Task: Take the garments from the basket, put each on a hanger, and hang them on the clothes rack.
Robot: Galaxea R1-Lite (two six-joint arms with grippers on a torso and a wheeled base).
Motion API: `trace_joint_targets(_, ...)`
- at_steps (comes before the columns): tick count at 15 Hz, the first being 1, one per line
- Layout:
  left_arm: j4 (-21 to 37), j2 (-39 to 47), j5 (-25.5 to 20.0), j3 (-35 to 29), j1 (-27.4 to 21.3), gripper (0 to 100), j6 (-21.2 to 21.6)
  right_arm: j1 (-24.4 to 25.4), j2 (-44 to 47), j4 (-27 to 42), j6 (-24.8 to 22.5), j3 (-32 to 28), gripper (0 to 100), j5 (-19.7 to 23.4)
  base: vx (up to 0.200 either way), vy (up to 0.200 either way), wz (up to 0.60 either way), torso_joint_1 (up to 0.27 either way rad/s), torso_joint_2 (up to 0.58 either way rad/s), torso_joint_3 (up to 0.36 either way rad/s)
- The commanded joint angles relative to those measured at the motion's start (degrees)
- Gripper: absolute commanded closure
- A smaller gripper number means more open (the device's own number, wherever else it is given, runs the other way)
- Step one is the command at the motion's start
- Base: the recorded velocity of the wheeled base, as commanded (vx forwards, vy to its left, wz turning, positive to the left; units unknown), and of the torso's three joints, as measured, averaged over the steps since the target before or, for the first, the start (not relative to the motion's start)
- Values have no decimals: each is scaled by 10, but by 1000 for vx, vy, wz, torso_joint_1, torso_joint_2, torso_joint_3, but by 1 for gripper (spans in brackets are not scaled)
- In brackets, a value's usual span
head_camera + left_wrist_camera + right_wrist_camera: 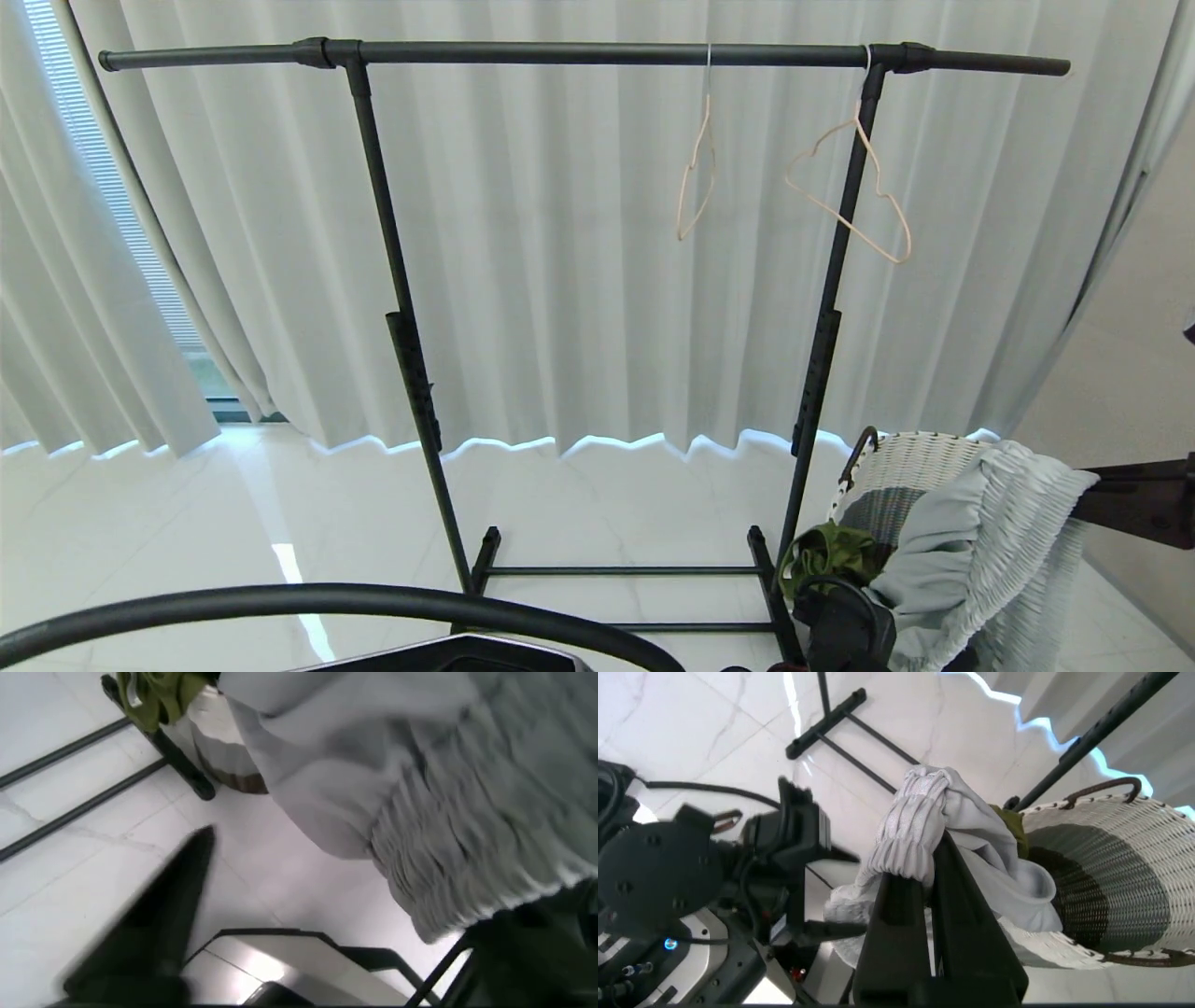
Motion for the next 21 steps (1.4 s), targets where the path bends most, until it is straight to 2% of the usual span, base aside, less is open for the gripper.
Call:
trace_joint_targets(1,0,4,2,0,-3,100,-1,-8,3,-1,0,1,100,1,0,0,0,0,0,0)
trace_joint_targets(3,0,4,28,9,-9,100,-4,-15,7,-1,0,1,100,3,0,0,0,0,0,0)
trace_joint_targets(6,0,-12,84,41,-29,100,-50,-25,14,-1,1,1,100,3,0,0,0,0,0,0)
trace_joint_targets(8,0,-35,101,53,-37,100,-52,-25,15,-1,1,4,100,3,0,0,0,0,0,0)
trace_joint_targets(9,4,-105,102,57,-39,100,-86,-26,19,-2,1,14,100,3,0,0,0,0,0,0)
trace_joint_targets(12,104,-249,102,56,-36,100,-127,-28,22,-52,0,44,100,4,0,0,0,0,0,0)
trace_joint_targets(15,242,-381,102,39,-37,100,-132,-27,29,-94,-4,45,100,37,0,0,0,0,0,0)
trace_joint_targets(18,314,-467,103,38,-50,100,-128,-11,30,-95,-5,26,100,72,0,0,0,0,0,0)
trace_joint_targets(21,388,-550,103,30,-73,100,-122,24,57,-95,-5,-13,100,74,0,0,0,0,0,0)
